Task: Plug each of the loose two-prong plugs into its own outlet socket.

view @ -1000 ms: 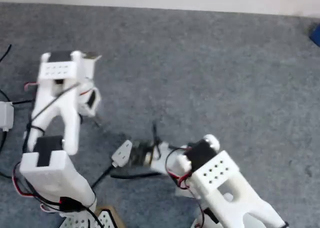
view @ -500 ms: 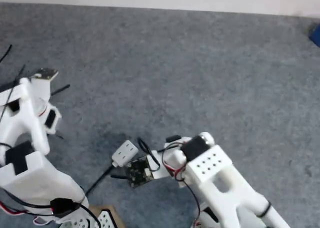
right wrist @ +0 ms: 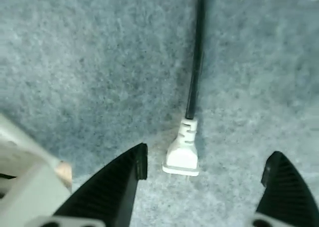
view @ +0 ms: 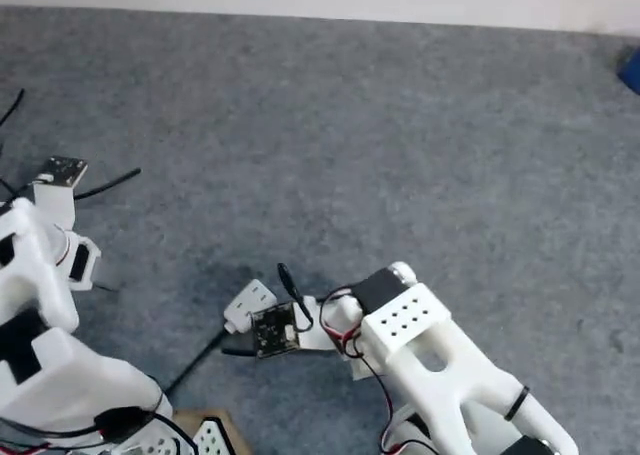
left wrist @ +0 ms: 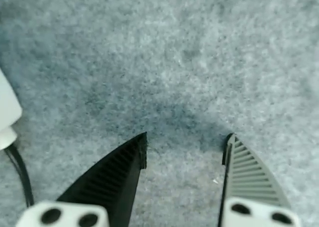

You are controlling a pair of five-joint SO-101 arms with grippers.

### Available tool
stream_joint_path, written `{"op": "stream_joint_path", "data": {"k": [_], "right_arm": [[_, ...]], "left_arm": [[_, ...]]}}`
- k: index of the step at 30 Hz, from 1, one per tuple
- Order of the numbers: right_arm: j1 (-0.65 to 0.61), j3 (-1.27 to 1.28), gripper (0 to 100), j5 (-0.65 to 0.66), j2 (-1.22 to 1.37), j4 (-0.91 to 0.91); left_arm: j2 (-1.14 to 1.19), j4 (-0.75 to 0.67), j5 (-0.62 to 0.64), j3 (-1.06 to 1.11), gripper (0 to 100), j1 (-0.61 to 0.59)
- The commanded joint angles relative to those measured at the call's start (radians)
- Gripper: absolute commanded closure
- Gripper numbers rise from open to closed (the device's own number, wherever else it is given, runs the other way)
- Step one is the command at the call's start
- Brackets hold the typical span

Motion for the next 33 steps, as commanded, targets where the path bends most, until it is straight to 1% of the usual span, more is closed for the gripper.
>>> {"op": "stream_joint_path", "data": {"k": [1,6,8,11,18,20,25,30,33], "right_arm": [[0.004,0.012,64.9,-0.052,-0.025,-0.035],[0.004,0.039,64.9,-0.072,-0.024,-0.047],[0.01,0.061,64.9,-0.078,-0.024,-0.09],[0.01,0.101,64.9,-0.127,-0.024,-0.173],[0.01,0.16,64.9,-0.133,-0.022,-0.26],[0.015,0.17,64.9,-0.133,-0.022,-0.265],[0.101,0.17,64.9,-0.126,-0.022,-0.259],[0.108,0.173,65.1,-0.126,-0.022,-0.255],[0.093,0.197,71.1,-0.126,-0.024,-0.231]], "left_arm": [[-0.004,-0.157,-0.008,0.058,77,-0.025],[-0.004,-0.216,-0.008,0.105,77,-0.027],[-0.004,-0.216,-0.008,0.113,77,-0.027],[-0.004,-0.215,-0.008,0.117,77,-0.028],[-0.01,-0.21,-0.008,0.117,77,-0.054],[-0.012,-0.21,-0.008,0.117,77,-0.068],[-0.013,-0.21,-0.008,0.117,77,-0.091],[-0.013,-0.213,-0.009,0.116,77,-0.099],[-0.008,-0.213,-0.009,0.114,77,-0.099]]}}
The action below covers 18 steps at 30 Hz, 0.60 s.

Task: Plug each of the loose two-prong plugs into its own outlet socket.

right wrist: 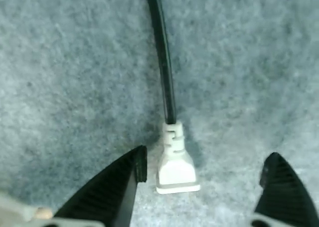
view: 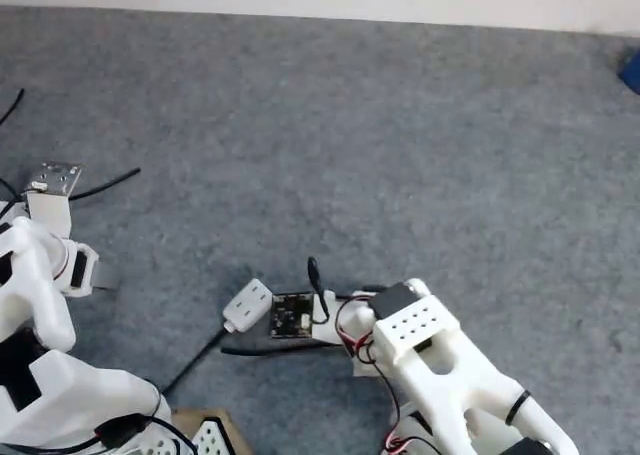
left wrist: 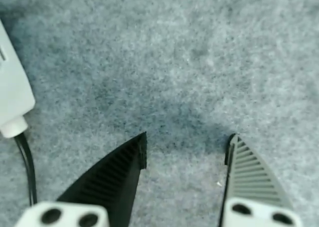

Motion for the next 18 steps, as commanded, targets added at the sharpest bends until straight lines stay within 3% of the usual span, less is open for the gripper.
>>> {"op": "stream_joint_path", "data": {"k": [1,6,10,18], "right_arm": [[-0.015,0.012,74.3,-0.006,-0.024,0.018],[-0.07,0.012,87.3,-0.011,-0.024,0.045],[-0.076,0.002,89.6,-0.015,-0.024,0.044],[-0.077,0.01,89.6,-0.252,-0.025,-0.122]], "left_arm": [[0.007,-0.072,-0.009,-0.007,77,-0.058],[0.007,-0.072,-0.009,-0.005,77,-0.056],[0.007,-0.072,-0.009,-0.004,77,-0.056],[0.007,-0.072,-0.009,-0.005,77,-0.058]]}}
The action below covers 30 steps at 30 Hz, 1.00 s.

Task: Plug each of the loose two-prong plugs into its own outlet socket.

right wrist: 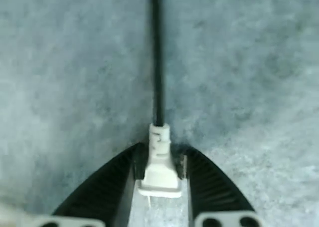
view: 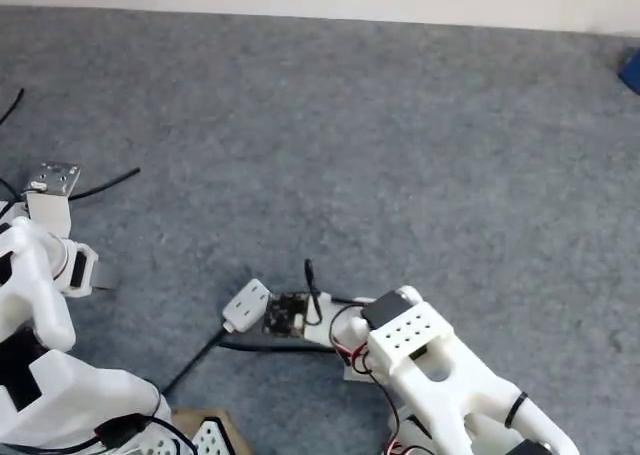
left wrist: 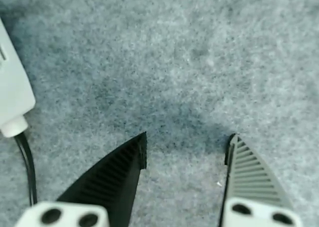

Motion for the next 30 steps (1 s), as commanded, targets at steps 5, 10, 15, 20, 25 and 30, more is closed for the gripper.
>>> {"op": "stream_joint_path", "data": {"k": [5,10,15,20,25,30], "right_arm": [[-0.042,-0.005,89.6,-0.14,-0.013,-0.094],[-0.096,-0.002,90.1,-0.14,-0.013,-0.088],[-0.096,-0.013,98.1,-0.161,-0.013,-0.088],[-0.07,-0.134,99.2,-0.459,-0.012,-0.099],[0.033,-0.312,99.2,-0.694,-0.012,-0.094],[0.159,-0.455,99.2,-0.902,-0.012,-0.071]], "left_arm": [[0.007,-0.071,-0.009,-0.004,77,-0.058],[0.007,-0.071,-0.009,-0.004,77,-0.058],[0.008,-0.071,-0.009,-0.002,77,-0.053],[-0.001,-0.071,-0.009,-0.01,77,-0.024],[-0.002,-0.061,0.0,-0.073,77,0.042],[-0.002,0.141,0.046,-0.24,77,0.127]]}}
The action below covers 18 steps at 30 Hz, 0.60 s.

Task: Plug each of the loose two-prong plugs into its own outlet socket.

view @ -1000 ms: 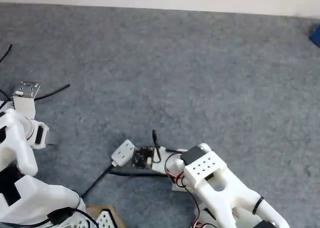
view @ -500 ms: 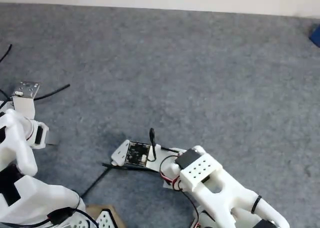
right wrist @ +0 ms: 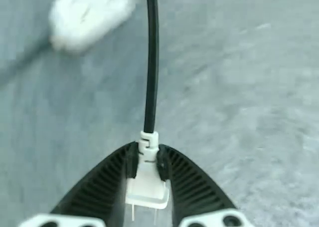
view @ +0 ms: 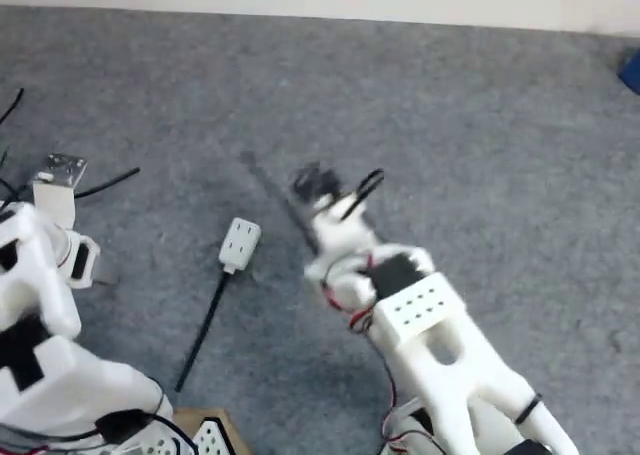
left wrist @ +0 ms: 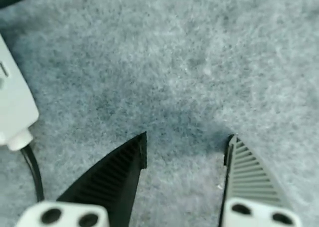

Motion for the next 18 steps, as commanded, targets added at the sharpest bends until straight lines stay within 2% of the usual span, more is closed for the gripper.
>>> {"op": "stream_joint_path", "data": {"k": [1,5,7,9,11,15,18], "right_arm": [[0.093,-0.119,99.2,-0.089,-0.012,0.022],[0.15,-0.127,99.2,-0.095,-0.012,0.051],[0.17,-0.133,99.2,-0.153,-0.012,0.047],[0.176,-0.139,99.2,-0.276,-0.012,0.002],[0.176,-0.148,99.2,-0.339,-0.01,-0.074],[0.188,-0.156,99.2,-0.356,-0.012,-0.163],[0.203,-0.157,99.3,-0.328,-0.012,-0.182]], "left_arm": [[-0.008,0.144,0.041,-0.197,77,0.084],[-0.008,0.321,0.043,-0.354,77,0.117],[-0.008,0.404,0.051,-0.426,77,0.157],[-0.008,0.482,0.117,-0.504,77,0.229],[-0.01,0.551,0.206,-0.588,77,0.32],[-0.059,0.687,0.358,-0.756,75,0.492],[-0.154,0.75,0.468,-0.823,69,0.61]]}}
